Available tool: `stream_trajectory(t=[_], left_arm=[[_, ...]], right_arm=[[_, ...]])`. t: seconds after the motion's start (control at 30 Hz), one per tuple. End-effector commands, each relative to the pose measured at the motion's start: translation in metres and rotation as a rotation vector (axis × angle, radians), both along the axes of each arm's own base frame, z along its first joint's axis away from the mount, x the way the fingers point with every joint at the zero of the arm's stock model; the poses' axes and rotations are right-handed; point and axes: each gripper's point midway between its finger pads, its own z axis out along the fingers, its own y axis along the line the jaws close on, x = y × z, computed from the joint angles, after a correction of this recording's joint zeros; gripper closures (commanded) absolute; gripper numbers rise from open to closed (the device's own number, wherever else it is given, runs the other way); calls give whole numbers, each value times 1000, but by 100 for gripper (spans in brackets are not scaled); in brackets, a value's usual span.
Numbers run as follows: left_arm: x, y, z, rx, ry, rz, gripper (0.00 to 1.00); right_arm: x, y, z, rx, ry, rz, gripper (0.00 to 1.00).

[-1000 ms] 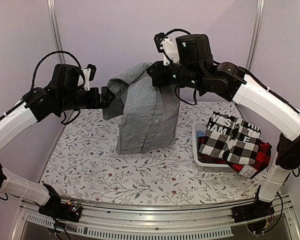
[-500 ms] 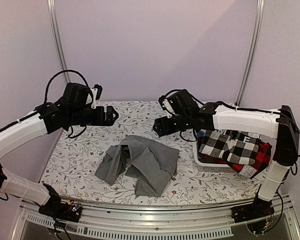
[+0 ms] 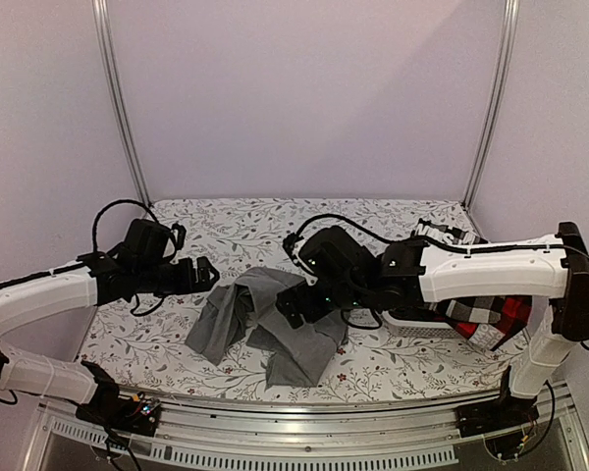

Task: Fold and stack the long sleeve shirts
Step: Place the crumpled shirt at the center of the board, then pick up the crumpled shirt from the center of the board.

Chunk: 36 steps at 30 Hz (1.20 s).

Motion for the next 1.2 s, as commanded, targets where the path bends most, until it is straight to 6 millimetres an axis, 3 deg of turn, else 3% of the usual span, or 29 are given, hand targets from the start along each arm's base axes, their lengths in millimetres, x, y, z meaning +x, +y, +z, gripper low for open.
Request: stream_trajectory(t=[0.0, 0.23, 0.67, 0.87, 1.03, 1.17], left_arm=[[-4, 2, -4, -90, -3, 53, 0], [-16, 10, -35, -60, 76, 79, 0], [-33, -14, -81, -14, 182, 22, 6], [-34, -26, -82, -30, 187, 0, 20], [-37, -24, -80, -18, 192, 6, 33], [-48, -10, -69, 7, 202, 33, 29]], right_arm=[[-6, -16, -29, -83, 18, -29, 3], [-13, -20, -48, -91, 42, -15, 3], [-1, -25, -53, -132, -12, -58, 3], [-4, -28, -51, -139, -10, -50, 3], [-15, -27, -43, -152, -6, -16, 3], [-36, -22, -41, -175, -5, 27, 3]])
